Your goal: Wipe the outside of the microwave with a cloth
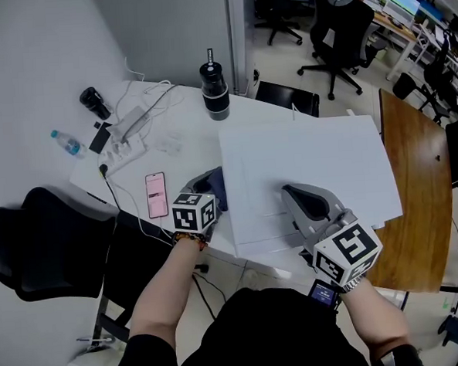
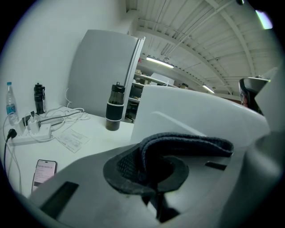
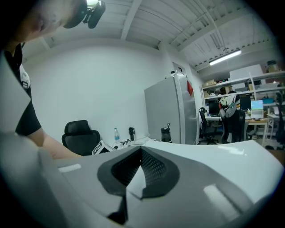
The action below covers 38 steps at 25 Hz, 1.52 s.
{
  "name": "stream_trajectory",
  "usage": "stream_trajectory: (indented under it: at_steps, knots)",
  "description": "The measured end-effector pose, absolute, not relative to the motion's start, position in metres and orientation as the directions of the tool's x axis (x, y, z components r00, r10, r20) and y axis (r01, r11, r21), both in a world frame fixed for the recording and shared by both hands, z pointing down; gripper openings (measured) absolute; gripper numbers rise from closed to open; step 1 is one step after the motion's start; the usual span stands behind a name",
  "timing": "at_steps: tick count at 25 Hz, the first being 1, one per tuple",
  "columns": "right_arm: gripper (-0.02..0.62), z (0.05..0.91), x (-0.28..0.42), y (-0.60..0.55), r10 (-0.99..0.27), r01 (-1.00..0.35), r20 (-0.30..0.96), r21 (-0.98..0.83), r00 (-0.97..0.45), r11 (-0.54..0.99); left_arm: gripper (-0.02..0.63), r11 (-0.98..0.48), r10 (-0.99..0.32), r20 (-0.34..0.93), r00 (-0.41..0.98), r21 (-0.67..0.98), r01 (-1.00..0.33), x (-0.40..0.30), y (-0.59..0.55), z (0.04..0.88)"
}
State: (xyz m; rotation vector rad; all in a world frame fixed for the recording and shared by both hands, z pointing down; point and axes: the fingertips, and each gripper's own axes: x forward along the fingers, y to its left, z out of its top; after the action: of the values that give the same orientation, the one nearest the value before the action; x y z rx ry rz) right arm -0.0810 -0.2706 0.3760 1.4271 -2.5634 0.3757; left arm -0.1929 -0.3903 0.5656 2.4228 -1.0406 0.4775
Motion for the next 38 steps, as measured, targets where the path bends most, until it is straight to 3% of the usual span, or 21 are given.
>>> stream_trajectory:
  at_steps: [20,38]
  knots:
    - [0.000,0.379,-0.067,-0.277,-0.805,-0.850,0.271,-0.145,-0.527,0.507,0.029,-0.599,-0.594,0.514,0.619,0.231,-0.767,-0.193,-0.418,0.571]
    - [0.000,0.344,-0.054,-0.212,-0.773,-0.798,0.196,-0.122,-0.603,0.591,0.029,-0.571,-0.735,0.360,0.575,0.130,-0.811,-0.225,-0.351,0.464]
